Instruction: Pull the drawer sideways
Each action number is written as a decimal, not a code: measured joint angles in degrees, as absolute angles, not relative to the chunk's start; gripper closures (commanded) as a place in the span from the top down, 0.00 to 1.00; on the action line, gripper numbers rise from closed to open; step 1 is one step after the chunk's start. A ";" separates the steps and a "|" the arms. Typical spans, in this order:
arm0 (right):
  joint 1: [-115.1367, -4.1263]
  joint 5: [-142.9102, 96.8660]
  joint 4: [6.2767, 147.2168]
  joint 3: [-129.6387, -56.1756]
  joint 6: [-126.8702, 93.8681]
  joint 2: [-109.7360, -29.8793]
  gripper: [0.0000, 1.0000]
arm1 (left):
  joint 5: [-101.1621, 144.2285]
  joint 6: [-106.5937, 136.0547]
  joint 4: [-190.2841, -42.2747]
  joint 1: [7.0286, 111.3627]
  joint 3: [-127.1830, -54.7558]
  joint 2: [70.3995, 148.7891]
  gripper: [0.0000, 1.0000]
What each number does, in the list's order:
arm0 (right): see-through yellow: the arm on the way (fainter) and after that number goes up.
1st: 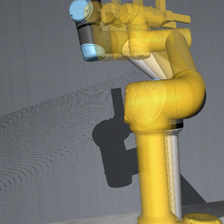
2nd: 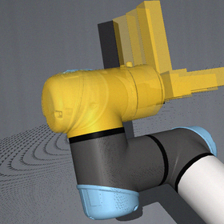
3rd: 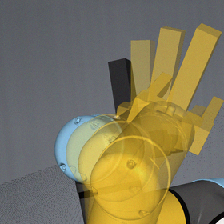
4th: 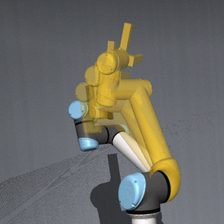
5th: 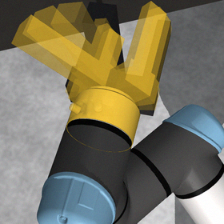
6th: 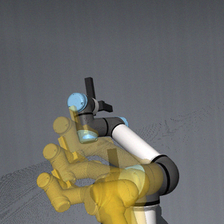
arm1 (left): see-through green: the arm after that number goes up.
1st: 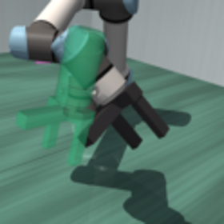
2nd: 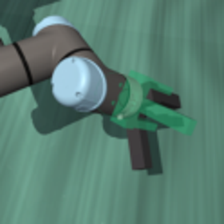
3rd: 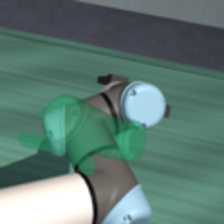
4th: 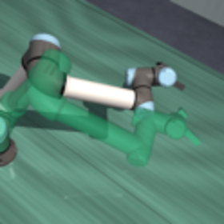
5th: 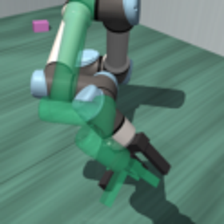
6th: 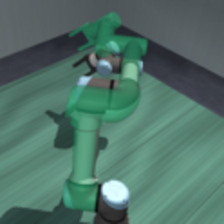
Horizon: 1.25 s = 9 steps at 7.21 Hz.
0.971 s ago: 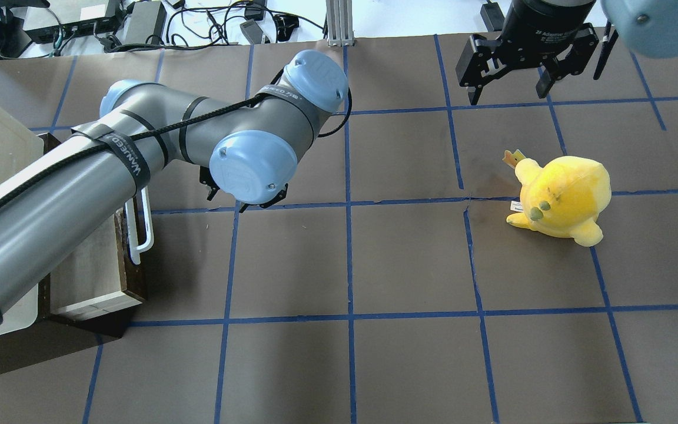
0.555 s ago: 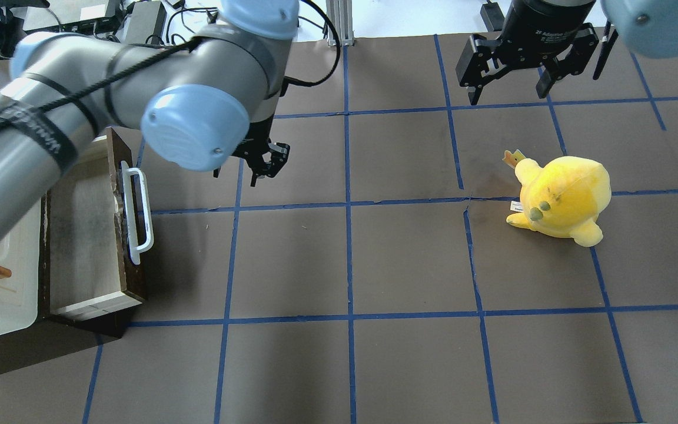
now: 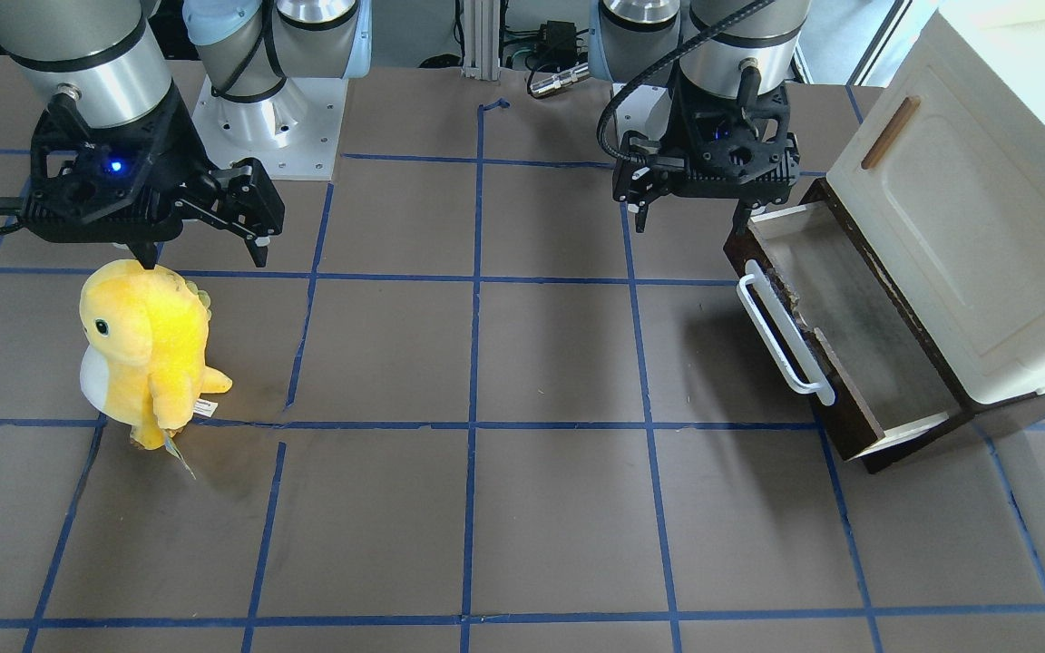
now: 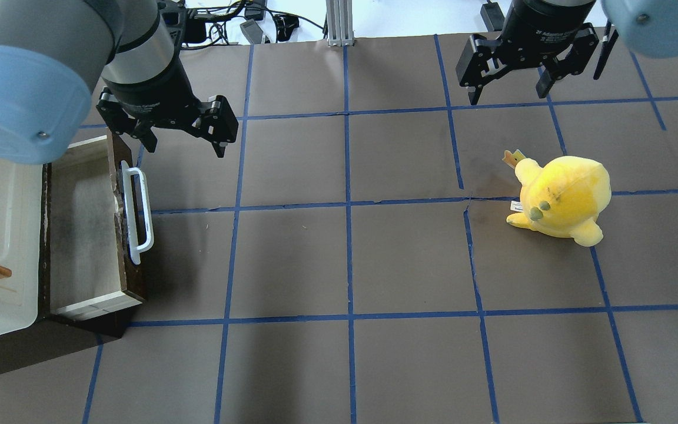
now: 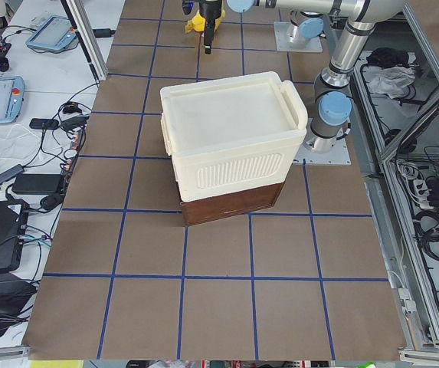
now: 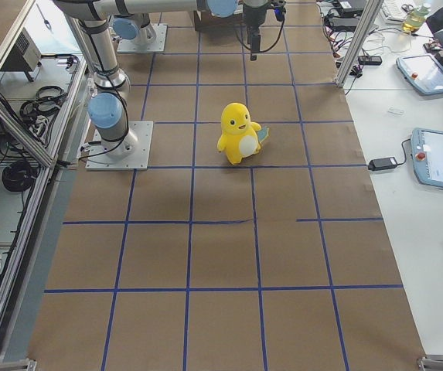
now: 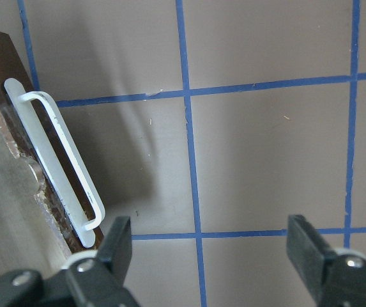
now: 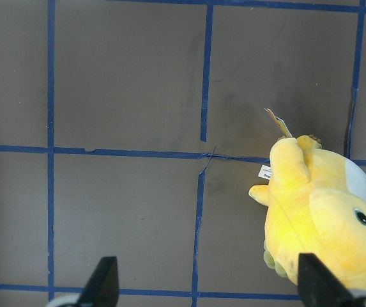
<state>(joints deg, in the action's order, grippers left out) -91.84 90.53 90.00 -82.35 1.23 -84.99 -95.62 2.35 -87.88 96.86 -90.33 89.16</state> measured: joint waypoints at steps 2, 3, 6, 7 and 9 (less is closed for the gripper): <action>-91.85 90.53 90.00 -82.36 1.23 -84.99 1.00 | -92.53 1.85 -81.79 94.72 -92.19 88.47 1.00; -91.85 90.53 90.00 -82.36 1.23 -84.99 1.00 | -90.69 1.91 -80.14 93.76 -92.37 88.11 1.00; -91.84 90.53 90.00 -82.35 1.23 -84.99 1.00 | -89.33 1.98 -84.02 90.43 -92.19 85.62 1.00; -91.85 90.53 90.00 -82.35 1.23 -84.99 1.00 | -89.20 2.05 -84.71 89.47 -92.19 85.13 1.00; -91.85 90.53 90.00 -82.35 1.23 -84.99 1.00 | -89.59 2.10 -85.06 89.02 -92.25 84.62 1.00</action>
<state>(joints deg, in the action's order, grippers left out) -91.85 90.53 90.00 -82.35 1.23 -84.99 -89.59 2.10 -85.06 89.02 -92.25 84.62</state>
